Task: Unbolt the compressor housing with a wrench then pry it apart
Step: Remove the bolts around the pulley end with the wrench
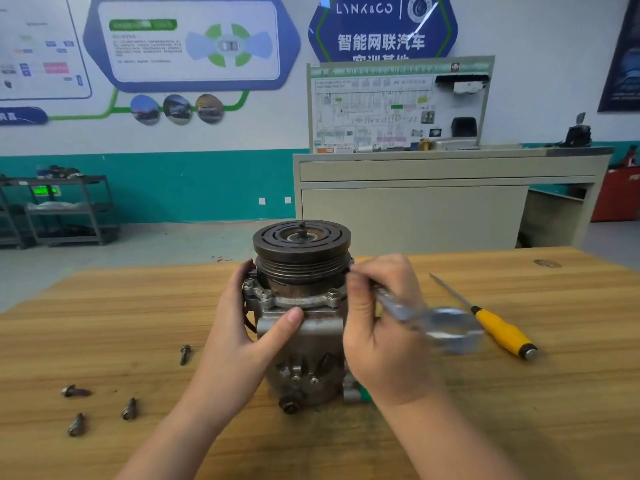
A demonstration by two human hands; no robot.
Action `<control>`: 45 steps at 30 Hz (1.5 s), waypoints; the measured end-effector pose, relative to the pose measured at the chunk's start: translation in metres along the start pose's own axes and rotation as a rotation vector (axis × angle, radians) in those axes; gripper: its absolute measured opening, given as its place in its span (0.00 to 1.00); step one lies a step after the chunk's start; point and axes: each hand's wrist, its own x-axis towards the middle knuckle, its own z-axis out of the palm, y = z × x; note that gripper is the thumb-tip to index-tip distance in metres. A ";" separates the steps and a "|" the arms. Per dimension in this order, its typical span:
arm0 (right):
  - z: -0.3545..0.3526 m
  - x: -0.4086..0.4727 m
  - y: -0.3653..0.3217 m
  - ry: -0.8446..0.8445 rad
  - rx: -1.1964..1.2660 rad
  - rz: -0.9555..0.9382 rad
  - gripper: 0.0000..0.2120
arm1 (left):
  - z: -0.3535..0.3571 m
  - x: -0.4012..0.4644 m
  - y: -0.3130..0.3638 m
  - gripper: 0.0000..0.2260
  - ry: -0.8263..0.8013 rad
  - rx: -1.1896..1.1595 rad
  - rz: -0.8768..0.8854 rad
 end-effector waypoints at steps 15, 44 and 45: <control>-0.013 0.033 0.031 0.487 0.580 0.894 0.11 | 0.000 0.000 -0.001 0.39 0.005 -0.024 -0.016; -0.031 0.025 0.030 0.166 0.323 0.779 0.09 | 0.000 0.000 0.000 0.38 0.019 -0.029 -0.014; -0.032 0.021 0.028 0.009 0.222 0.738 0.12 | 0.000 0.000 0.001 0.37 0.020 -0.029 -0.013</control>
